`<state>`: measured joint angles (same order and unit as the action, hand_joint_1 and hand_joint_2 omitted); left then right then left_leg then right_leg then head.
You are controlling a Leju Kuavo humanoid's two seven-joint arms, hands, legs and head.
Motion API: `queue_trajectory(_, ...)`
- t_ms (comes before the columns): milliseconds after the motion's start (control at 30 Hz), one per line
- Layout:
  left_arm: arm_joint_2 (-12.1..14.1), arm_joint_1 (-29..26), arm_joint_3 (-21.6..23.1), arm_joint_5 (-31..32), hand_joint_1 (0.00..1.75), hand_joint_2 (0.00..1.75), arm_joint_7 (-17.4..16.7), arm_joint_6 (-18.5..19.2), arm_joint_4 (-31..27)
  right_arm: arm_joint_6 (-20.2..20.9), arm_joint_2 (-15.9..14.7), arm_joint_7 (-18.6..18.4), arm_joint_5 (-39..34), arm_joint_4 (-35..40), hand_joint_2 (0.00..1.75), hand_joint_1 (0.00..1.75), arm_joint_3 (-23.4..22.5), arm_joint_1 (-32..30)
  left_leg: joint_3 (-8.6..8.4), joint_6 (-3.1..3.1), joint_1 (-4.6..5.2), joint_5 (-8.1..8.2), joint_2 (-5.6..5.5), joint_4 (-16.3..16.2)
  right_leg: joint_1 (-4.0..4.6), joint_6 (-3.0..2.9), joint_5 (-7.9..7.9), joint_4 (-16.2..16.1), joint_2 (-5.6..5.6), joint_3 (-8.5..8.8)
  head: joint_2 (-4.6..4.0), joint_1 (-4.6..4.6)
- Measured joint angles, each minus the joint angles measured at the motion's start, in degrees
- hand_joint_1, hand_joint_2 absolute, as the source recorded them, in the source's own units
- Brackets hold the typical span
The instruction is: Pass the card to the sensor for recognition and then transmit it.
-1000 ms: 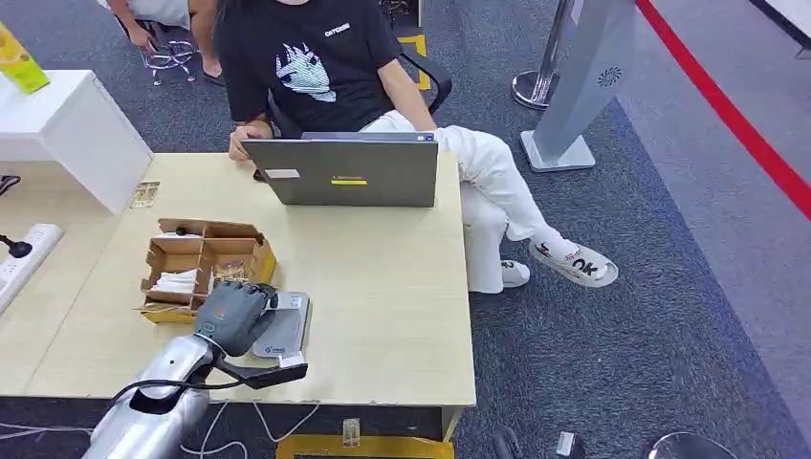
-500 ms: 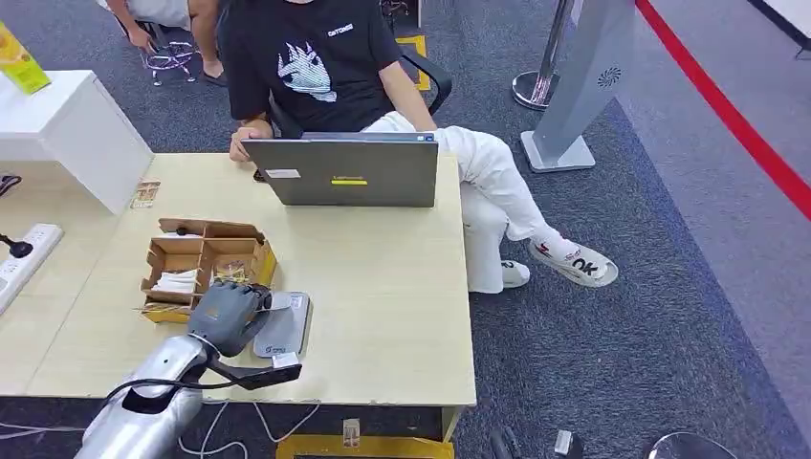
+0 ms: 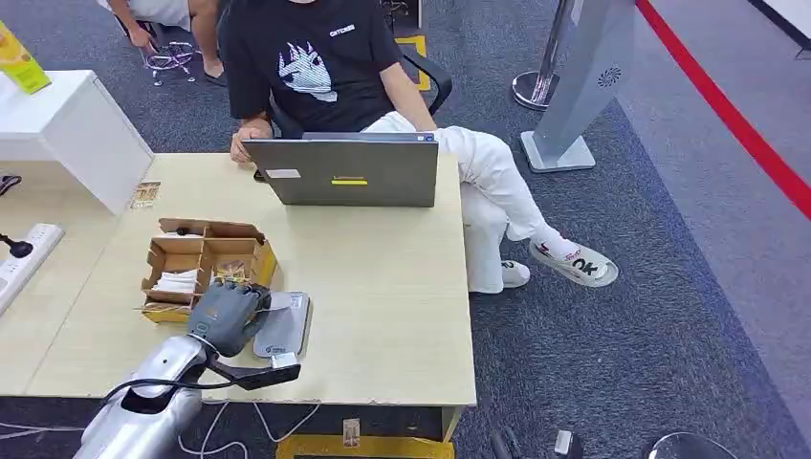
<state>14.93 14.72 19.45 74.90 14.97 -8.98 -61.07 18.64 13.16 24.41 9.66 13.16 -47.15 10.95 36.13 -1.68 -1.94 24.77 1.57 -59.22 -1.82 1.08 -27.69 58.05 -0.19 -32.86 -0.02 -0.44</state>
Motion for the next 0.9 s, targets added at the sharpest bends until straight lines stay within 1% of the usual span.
queue_trajectory(33,0.0,0.2,0.0,0.6,1.75,1.75,-1.6,-1.9,-0.2,-0.1,0.0,0.0,0.0,0.0,1.75,0.0,0.0,0.0,-0.04,0.04,0.0,-0.07,0.0,0.0,0.0,-0.01,0.01,0.0,0.0,-0.03,0.0,0.0)
queue_trajectory(67,0.5,0.5,-0.5,-0.1,1.75,1.75,-3.1,-4.5,-1.9,-0.2,0.0,-0.1,0.1,0.0,1.75,0.0,0.0,0.0,0.03,0.04,-0.05,-0.08,0.02,-0.1,0.02,-0.01,0.03,0.0,0.02,-0.16,-0.02,-0.02)
queue_trajectory(133,1.5,3.5,-3.1,-2.2,1.75,1.75,-3.2,-12.3,-6.2,-0.5,0.0,0.0,0.1,0.0,1.75,0.0,0.1,-0.1,0.38,-0.01,-0.17,-0.21,-0.04,-0.1,0.16,0.02,0.15,0.0,-0.04,-0.32,0.0,0.11)
queue_trajectory(167,1.9,5.6,-4.4,-2.3,1.75,1.75,-2.9,-13.6,-7.4,-0.5,0.0,0.0,0.1,0.0,1.75,0.0,0.2,-0.1,0.37,0.0,-0.16,-0.22,-0.1,0.0,0.16,0.02,0.15,0.0,-0.11,-0.26,0.0,0.09)
queue_trajectory(233,2.2,7.9,-7.8,-1.8,1.75,1.75,-2.0,-13.5,-10.2,-0.5,0.1,0.0,0.0,0.0,1.75,0.0,0.5,-0.1,0.24,0.0,-0.13,-0.22,-0.11,0.0,0.13,0.02,0.15,0.0,-0.12,-0.17,0.0,0.0)
queue_trajectory(367,2.1,8.2,-10.2,-0.9,1.75,1.75,-0.8,-14.3,-12.5,-0.4,0.1,0.0,-0.1,0.0,1.75,0.0,0.8,-0.1,0.26,0.0,-0.13,-0.22,-0.11,0.0,0.13,0.02,0.14,0.0,-0.1,-0.2,0.0,0.0)
queue_trajectory(567,2.1,8.2,-11.8,-0.9,1.75,1.75,-0.7,-14.5,-13.6,-0.4,0.1,0.0,-0.2,0.0,1.75,0.0,1.2,-0.1,0.27,0.01,-0.1,-0.21,-0.11,0.0,0.1,0.03,0.13,0.0,-0.11,-0.21,0.0,0.0)
queue_trajectory(900,1.6,8.1,-11.9,-0.9,1.75,1.75,-0.5,-14.5,-13.6,-0.3,0.1,0.0,-0.4,0.0,1.75,0.0,1.3,-0.1,0.27,0.01,-0.1,-0.22,-0.11,0.0,0.1,0.03,0.13,0.0,-0.1,-0.21,0.0,0.0)
